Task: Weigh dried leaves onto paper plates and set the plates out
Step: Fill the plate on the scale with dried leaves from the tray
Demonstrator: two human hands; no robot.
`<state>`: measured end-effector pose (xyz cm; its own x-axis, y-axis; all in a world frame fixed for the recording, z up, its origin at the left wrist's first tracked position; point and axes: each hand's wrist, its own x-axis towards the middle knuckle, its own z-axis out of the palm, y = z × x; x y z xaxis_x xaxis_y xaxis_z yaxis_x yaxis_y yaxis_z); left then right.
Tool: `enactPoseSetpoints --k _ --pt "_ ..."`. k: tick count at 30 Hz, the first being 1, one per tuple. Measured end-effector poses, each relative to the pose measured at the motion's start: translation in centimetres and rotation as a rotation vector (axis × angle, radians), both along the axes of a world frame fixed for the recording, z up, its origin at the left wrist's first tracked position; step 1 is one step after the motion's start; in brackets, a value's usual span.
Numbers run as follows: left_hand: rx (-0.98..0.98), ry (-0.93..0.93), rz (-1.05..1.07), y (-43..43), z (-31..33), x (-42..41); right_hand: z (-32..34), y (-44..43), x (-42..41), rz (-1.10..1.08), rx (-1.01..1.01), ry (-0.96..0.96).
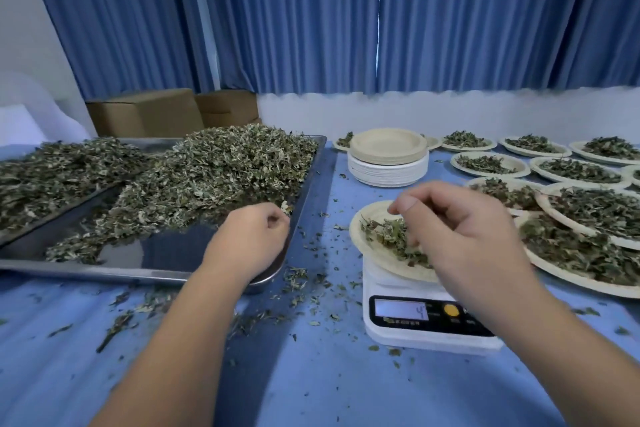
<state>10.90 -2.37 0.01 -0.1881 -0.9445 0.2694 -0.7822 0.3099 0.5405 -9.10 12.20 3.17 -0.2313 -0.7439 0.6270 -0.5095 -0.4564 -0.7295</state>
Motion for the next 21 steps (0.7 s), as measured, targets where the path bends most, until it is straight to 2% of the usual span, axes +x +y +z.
enactPoseSetpoints --k 2,6,10,13,17,19,21 --pt "-0.008 0.118 0.031 0.2 0.3 -0.1 0.0 -1.7 3.8 0.061 0.007 0.068" --pt "-0.058 0.354 0.099 0.5 1.0 1.2 -0.7 -7.0 10.0 -0.016 0.061 0.308" --pt "-0.047 0.383 0.231 -0.5 1.2 4.8 -3.5 -9.4 12.3 -0.019 0.18 0.385" --pt "0.006 0.228 0.277 -2.8 1.6 8.1 -4.4 -9.4 12.6 0.022 0.149 0.464" --pt "0.082 -0.184 0.387 -7.3 2.1 12.8 -4.7 -9.3 12.9 0.069 0.168 0.492" --pt "0.208 -0.35 0.522 -8.9 2.4 15.1 -4.7 -9.4 13.0 0.09 0.176 0.496" --pt "0.39 -0.435 0.622 -9.9 2.4 17.1 -4.6 -9.5 13.0 0.099 0.179 0.506"
